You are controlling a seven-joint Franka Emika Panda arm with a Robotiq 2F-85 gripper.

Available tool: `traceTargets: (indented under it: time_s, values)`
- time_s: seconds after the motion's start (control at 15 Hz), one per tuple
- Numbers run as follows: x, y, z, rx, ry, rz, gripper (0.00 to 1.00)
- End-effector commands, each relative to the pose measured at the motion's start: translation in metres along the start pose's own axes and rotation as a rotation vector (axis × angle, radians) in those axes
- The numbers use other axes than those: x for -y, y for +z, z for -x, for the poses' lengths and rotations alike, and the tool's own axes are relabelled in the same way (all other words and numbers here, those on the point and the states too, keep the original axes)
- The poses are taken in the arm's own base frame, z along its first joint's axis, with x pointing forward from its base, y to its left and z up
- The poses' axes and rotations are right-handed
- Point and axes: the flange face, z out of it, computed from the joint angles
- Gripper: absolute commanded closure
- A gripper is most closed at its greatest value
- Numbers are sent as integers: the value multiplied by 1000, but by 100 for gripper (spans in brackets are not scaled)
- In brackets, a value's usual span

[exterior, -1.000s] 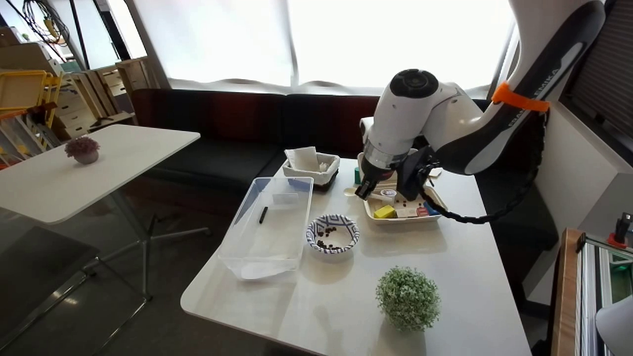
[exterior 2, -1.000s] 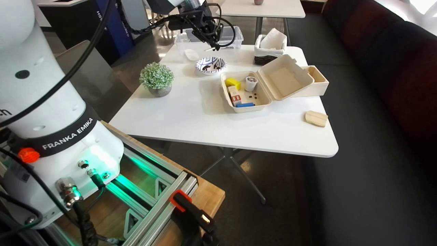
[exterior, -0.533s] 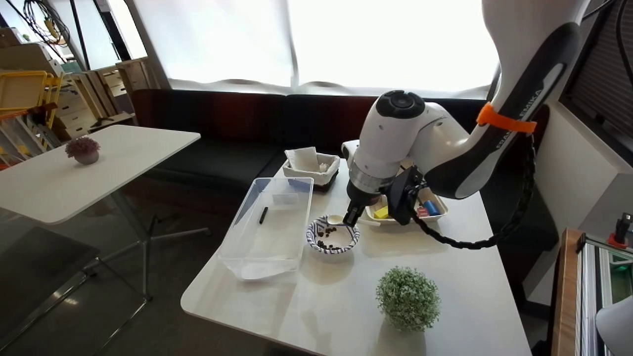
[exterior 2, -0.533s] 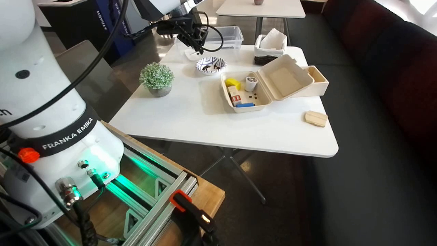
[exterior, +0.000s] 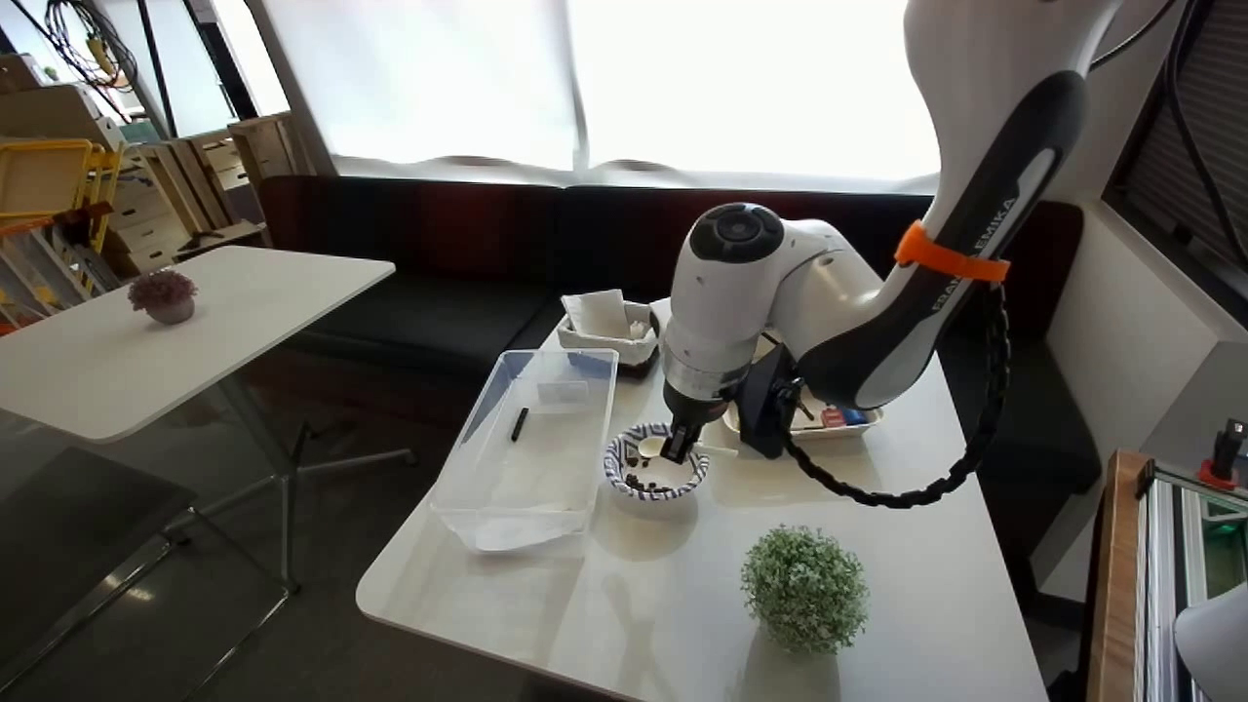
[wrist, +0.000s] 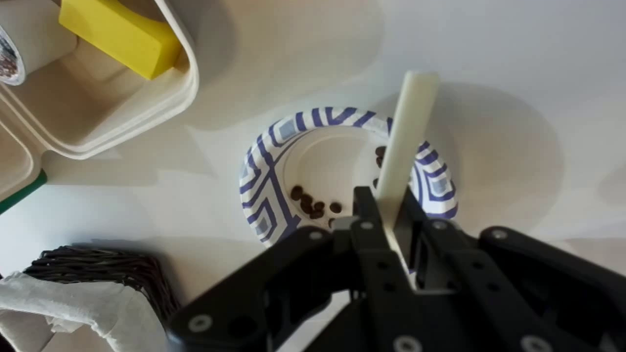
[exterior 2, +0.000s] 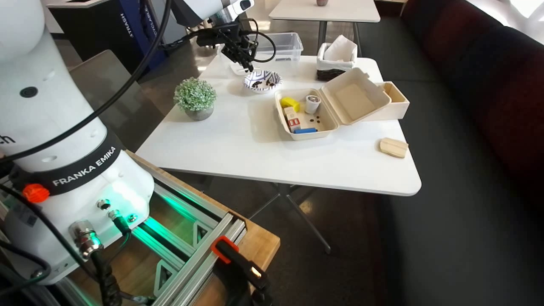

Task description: Use the white spoon to place one coffee bean from bowl in the food pack.

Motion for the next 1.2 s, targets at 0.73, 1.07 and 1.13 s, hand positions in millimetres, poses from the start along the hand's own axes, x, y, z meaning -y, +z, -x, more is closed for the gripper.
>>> traceTargets:
  time_s: [0.73, 1.07, 1.13]
  values:
    - [-9, 71, -19, -7, -39, -9, 96]
    - [-10, 71, -19, -10, -43, -21, 54]
    - [-13, 65, -18, -6, -36, -14, 47]
